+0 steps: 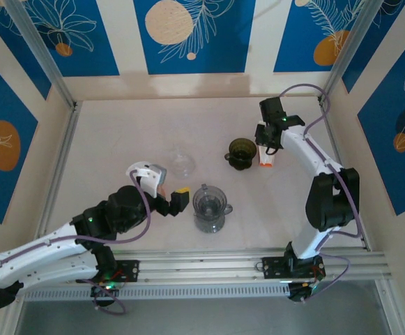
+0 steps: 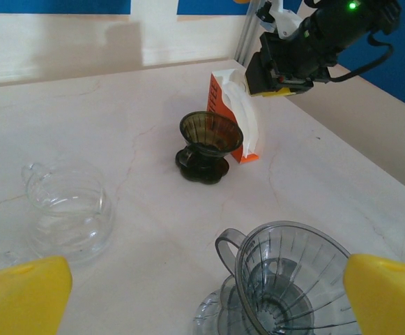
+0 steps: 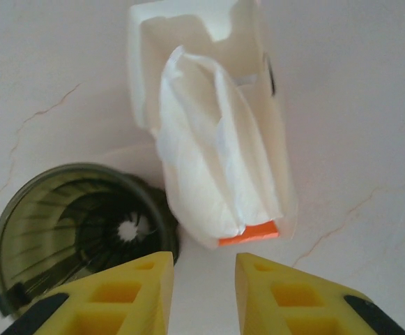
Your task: Place the coffee filter in the dripper
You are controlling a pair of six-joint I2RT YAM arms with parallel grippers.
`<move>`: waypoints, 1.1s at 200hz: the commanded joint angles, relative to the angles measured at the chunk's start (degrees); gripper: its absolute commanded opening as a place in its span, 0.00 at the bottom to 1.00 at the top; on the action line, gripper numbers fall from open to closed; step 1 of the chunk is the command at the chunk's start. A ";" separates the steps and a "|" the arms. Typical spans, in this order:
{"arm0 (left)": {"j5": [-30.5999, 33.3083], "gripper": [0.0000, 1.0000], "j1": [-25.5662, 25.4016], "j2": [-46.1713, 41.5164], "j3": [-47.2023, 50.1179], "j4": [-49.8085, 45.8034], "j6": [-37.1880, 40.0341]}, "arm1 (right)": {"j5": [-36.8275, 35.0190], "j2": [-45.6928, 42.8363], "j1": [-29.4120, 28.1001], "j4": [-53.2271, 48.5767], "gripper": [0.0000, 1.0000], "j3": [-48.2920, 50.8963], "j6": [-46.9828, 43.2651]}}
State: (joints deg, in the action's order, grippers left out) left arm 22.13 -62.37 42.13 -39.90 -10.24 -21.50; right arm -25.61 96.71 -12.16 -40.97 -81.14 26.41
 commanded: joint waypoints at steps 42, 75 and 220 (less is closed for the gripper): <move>-0.09 1.00 0.18 0.81 -0.35 0.92 2.00 | -0.10 5.48 2.21 1.09 0.30 -5.90 -0.31; 0.02 1.00 0.14 1.24 -0.35 1.10 2.23 | 0.29 7.80 3.11 0.34 0.29 -8.11 -0.31; 0.25 1.00 0.21 2.36 -0.59 1.56 2.29 | 1.98 11.92 3.55 1.33 0.21 -9.72 -0.13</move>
State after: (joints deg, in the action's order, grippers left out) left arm 22.15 -62.37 44.45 -39.90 -9.82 -20.40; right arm -24.43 107.20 -8.75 -39.94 -88.99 26.41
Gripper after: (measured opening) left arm 0.996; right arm 0.222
